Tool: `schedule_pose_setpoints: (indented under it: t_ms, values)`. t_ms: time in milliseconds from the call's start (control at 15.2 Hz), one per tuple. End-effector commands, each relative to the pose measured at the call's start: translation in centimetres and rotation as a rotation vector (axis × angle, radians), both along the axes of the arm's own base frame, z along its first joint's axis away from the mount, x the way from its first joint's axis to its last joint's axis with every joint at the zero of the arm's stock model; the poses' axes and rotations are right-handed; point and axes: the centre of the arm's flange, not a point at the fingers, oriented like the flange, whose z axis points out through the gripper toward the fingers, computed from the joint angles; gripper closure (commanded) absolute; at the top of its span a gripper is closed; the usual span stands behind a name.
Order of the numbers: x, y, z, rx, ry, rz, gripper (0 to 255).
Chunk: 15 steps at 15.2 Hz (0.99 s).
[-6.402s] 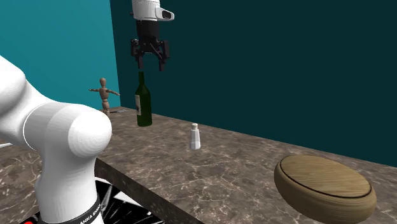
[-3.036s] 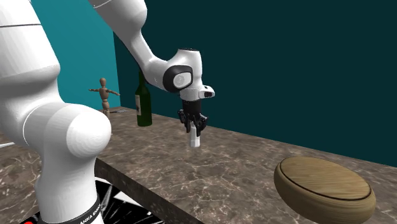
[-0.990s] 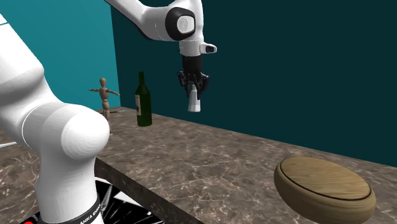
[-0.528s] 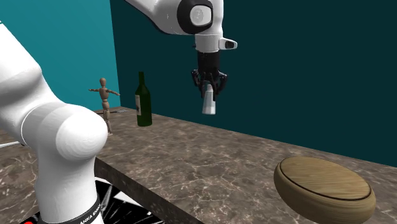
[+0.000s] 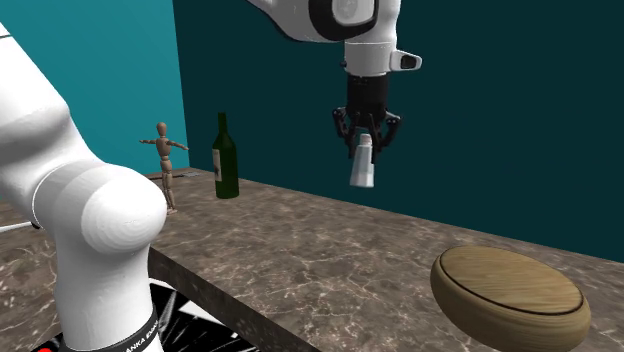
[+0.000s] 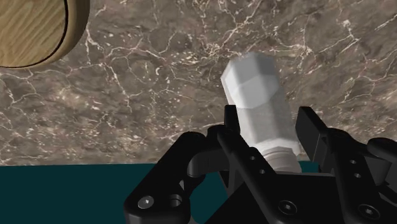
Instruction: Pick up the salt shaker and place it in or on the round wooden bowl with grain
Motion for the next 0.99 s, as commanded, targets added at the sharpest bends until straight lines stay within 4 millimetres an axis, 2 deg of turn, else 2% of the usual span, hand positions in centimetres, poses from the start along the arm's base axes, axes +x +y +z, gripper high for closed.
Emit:
schedule_pose_setpoints:
  t_ms: [0,924]
  values:
    - [-1.3,-2.4,-0.2,-0.001,0.000,0.001,255]
    - [-9.8,-18.7,0.4,-0.001,0.000,0.001,255]
